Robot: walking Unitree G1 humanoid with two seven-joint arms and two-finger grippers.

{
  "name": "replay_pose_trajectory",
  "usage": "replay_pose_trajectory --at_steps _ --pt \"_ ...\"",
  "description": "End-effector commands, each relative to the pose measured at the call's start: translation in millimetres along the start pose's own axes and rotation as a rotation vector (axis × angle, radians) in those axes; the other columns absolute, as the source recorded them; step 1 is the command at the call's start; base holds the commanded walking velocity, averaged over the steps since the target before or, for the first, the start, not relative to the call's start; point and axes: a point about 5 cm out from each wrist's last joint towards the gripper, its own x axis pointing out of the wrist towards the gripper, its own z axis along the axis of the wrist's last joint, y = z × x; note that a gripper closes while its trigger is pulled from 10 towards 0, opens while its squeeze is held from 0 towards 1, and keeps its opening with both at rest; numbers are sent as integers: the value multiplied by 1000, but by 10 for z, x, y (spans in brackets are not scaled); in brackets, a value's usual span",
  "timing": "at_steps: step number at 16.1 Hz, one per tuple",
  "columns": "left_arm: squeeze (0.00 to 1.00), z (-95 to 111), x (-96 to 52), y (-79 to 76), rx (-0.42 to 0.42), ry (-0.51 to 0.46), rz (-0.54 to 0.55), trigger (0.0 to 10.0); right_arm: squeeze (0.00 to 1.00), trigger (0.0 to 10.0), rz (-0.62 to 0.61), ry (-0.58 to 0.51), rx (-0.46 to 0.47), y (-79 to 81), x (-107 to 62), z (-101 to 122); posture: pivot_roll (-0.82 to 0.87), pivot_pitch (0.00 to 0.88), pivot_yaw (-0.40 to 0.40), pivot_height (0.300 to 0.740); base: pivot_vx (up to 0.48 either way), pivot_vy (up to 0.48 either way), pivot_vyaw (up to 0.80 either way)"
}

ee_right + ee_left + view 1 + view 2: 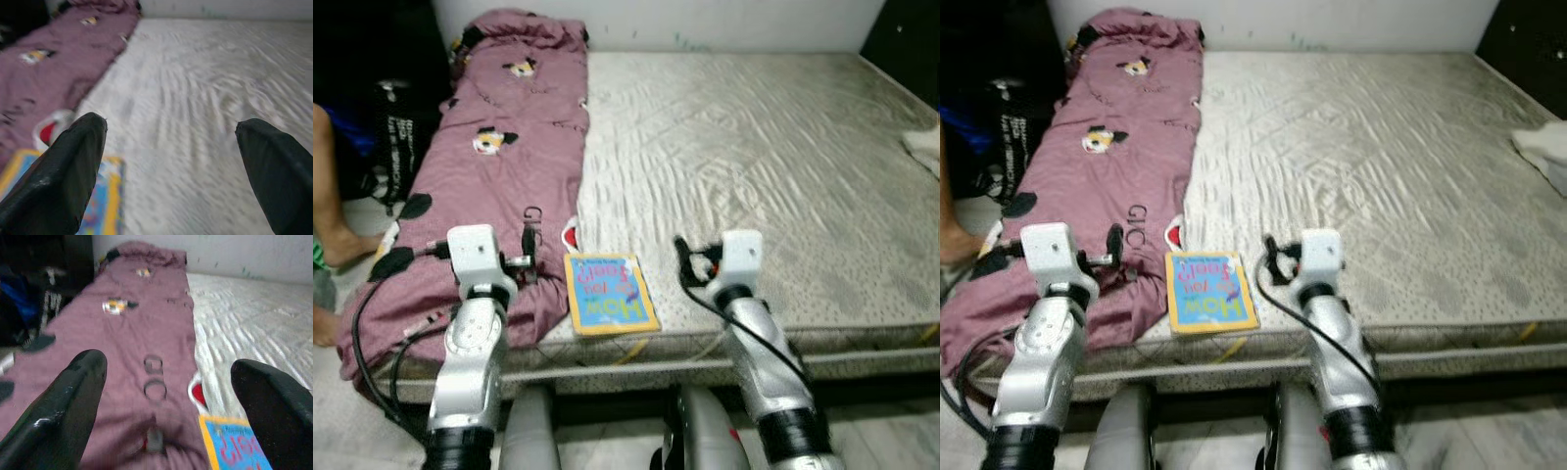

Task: Clean up the room

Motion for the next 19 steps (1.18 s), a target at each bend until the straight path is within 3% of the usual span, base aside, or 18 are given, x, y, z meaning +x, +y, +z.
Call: replay_pose_trajectory --at_steps 1,3,5,13,14,19 --pt "0 -34 1 -7 -7 8 6 10000 0 10000 -12 -14 4 -67 -15 46 13 0 -33 544 0 0 0" --pt "0 -51 41 -5 -29 8 10 10000 0 10000 -27 -6 17 -85 2 49 -8 0 -22 529 0 0 0" --pt "0 -4 142 40 -112 3 55 10000 0 10000 -29 -15 10 -60 -3 57 -6 0 -15 529 0 0 0" --pt "0 -94 178 178 -161 40 173 10000 0 10000 -11 3 8 -58 -12 45 3 0 -42 529 0 0 0" --pt "0 -112 192 194 -166 46 183 10000 0 10000 -6 -10 13 -62 -24 57 -5 0 -47 514 0 0 0" --pt "0 -267 329 162 -198 153 165 10000 0 10000 -40 -19 -42 -248 -169 130 -62 0 -61 499 0 0 0"
